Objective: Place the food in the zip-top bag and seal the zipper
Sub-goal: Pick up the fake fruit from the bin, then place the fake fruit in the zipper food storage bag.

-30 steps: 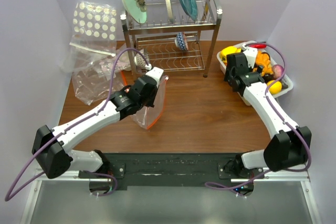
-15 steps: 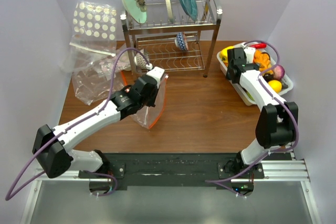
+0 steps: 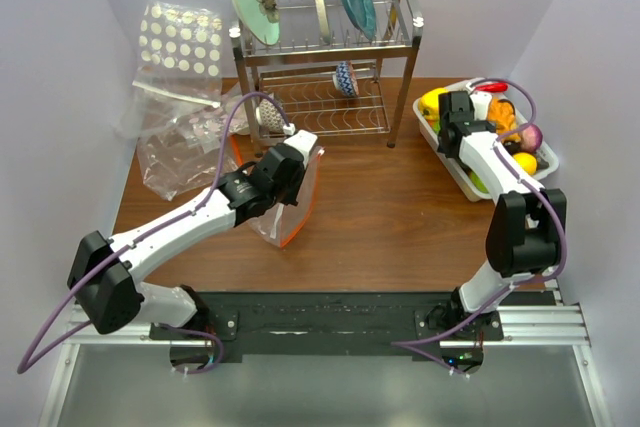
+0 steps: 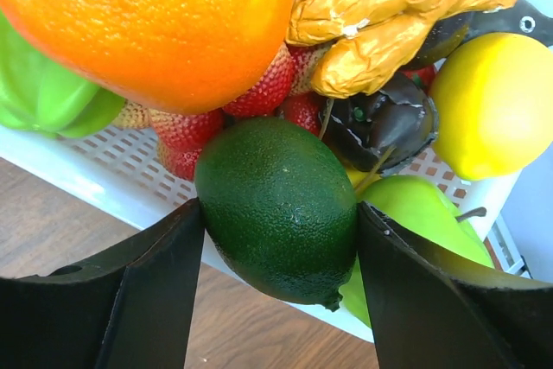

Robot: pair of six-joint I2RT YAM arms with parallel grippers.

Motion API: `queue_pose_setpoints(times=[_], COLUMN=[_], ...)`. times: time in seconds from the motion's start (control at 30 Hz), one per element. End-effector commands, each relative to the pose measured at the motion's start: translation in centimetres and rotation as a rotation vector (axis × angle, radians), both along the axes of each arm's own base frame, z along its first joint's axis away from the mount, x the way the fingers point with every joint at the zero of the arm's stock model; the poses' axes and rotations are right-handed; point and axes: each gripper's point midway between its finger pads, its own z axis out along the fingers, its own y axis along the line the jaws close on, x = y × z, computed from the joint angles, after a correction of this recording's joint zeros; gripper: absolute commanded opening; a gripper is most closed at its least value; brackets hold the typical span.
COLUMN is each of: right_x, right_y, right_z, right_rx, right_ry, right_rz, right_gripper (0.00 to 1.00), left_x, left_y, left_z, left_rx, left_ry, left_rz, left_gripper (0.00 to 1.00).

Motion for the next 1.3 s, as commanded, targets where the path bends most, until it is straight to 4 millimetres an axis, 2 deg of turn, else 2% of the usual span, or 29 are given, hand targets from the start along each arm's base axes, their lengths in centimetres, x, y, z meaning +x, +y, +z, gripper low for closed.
queue_pose_setpoints(times=[0.0, 0.13, 0.17, 0.37, 0.47, 0.5, 0.6, 0.63, 0.67, 0.7, 0.73, 0.8, 0.83, 0.93, 1.07, 1.13, 1.27], right_x=[0.3, 0.1, 0.1, -0.9, -1.7, -2.3, -3.4, -4.5, -5.1, -5.3, -6.5, -7.6, -8.5, -10.5, -12.1, -12.6, -13.1], right_y=[-0.4, 1.4, 2.3, 5.4, 8.6, 10.8, 14.8, 17.1, 18.1, 19.1, 20.8, 22.4, 24.1, 27.4, 29.4, 30.6, 32.0], right_z=[5.2, 7.3, 8.2, 10.2, 11.3, 11.9, 12.3, 13.0, 12.4, 12.9, 13.4, 13.1, 13.0, 12.8, 12.2, 12.7, 11.3], right_rx=[-0.010, 0.080, 0.124, 0.256, 0.386, 0.477, 0.650, 0.761, 0.808, 0.840, 0.893, 0.924, 0.937, 0.986, 1.066, 1.109, 1.137], right_ry=[-0.133, -0.181, -0.206, -0.256, -0.300, -0.318, -0.332, -0.332, -0.316, -0.333, -0.326, -0.312, -0.294, -0.250, -0.245, -0.263, -0.234], right_rz=[-0.014, 0.070, 0.111, 0.260, 0.392, 0.490, 0.628, 0.711, 0.741, 0.785, 0.841, 0.895, 0.945, 1.037, 1.081, 1.116, 1.137], right_gripper=[0.57, 0.50, 0.49, 0.44, 0.44, 0.44, 0.43, 0.42, 0.41, 0.40, 0.41, 0.41, 0.42, 0.42, 0.42, 0.42, 0.42], left_x=[0.7, 0.7, 0.7, 0.5, 0.5, 0.5, 0.6, 0.6, 0.6, 0.7, 0.7, 0.9, 1.0, 1.5, 2.0, 2.2, 2.4], left_y=[-0.6, -0.6, -0.7, -1.1, -1.2, -1.3, -1.5, -1.6, -1.7, -1.8, -2.0, -2.2, -2.4, -3.1, -3.6, -3.9, -4.4], left_z=[0.9, 1.0, 1.0, 0.7, 0.7, 0.5, 0.4, 0.4, 0.5, 0.5, 0.6, 0.7, 0.9, 1.6, 2.3, 2.8, 3.6], left_rx=[-0.029, -0.029, -0.032, -0.035, -0.038, -0.036, -0.038, -0.039, -0.043, -0.043, -0.047, -0.051, -0.058, -0.068, -0.062, -0.064, -0.087], left_ry=[-0.035, -0.036, -0.036, -0.020, -0.019, -0.016, -0.010, -0.007, -0.008, -0.006, -0.006, -0.003, -0.005, 0.001, 0.011, 0.010, 0.005], left_rz=[-0.012, -0.013, -0.015, -0.046, -0.050, -0.052, -0.057, -0.061, -0.061, -0.062, -0.063, -0.062, -0.064, -0.062, -0.057, -0.058, -0.067], left_gripper=[0.00, 0.00, 0.00, 0.00, 0.00, 0.00, 0.00, 0.00, 0.00, 0.00, 0.00, 0.00, 0.00, 0.00, 0.00, 0.00, 0.00])
